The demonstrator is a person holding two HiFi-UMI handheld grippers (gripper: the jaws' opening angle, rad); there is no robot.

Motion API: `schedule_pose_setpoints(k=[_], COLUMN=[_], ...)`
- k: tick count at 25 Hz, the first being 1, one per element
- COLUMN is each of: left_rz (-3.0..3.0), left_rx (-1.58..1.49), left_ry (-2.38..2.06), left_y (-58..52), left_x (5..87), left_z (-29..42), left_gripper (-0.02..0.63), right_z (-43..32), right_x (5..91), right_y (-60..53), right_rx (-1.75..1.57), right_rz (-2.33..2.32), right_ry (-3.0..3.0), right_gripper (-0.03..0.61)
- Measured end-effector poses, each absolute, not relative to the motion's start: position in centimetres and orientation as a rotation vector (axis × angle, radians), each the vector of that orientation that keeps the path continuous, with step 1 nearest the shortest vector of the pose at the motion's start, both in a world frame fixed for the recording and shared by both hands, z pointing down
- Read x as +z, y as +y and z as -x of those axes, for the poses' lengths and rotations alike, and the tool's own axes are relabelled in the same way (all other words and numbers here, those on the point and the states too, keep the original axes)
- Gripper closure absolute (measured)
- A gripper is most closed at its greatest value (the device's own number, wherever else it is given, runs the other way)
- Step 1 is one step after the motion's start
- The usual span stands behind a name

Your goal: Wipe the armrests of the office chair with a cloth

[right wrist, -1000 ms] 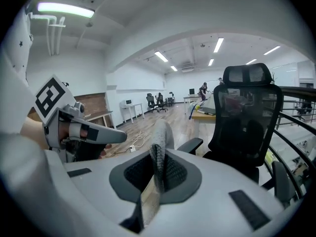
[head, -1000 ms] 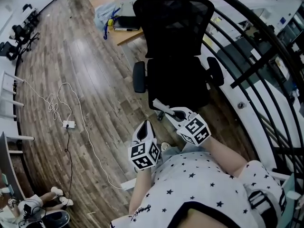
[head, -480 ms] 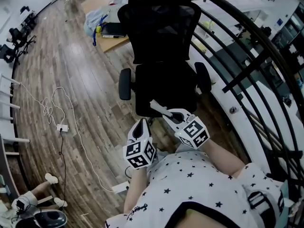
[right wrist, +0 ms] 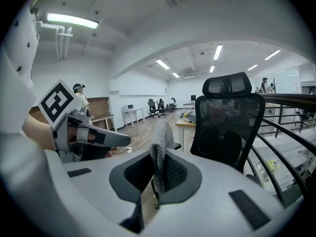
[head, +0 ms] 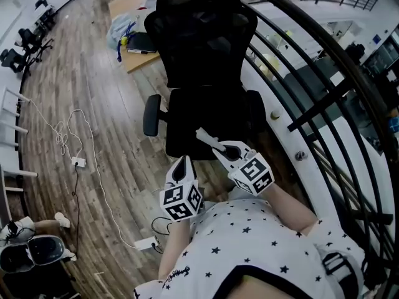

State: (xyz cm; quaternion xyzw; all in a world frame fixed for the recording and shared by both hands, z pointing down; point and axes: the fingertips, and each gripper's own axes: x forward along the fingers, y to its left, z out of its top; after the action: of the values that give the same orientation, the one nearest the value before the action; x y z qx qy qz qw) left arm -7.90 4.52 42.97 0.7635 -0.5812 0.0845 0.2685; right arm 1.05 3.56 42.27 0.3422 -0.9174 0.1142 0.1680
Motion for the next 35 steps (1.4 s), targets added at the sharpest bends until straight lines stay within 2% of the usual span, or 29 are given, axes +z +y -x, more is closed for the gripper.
schedule_pose_setpoints(k=[25,35], left_rz=[-2.011,-2.013], left_rx=[0.220,0.265], left_ry=[-1.639,-1.616], left_y=[1.6,1.6], left_x=[43.7,43.9], left_z=[-6.4,-8.2], left_gripper=[0.606,0.606], right_z=[-17.3,-21.3], right_x=[42.0,43.0], right_y=[0.2,-1.1], right_rx=[0.277,0.305], right_rz=[-0.988,-1.083], right_ry=[-2.642,-2.591], right_gripper=[0.552,0.552])
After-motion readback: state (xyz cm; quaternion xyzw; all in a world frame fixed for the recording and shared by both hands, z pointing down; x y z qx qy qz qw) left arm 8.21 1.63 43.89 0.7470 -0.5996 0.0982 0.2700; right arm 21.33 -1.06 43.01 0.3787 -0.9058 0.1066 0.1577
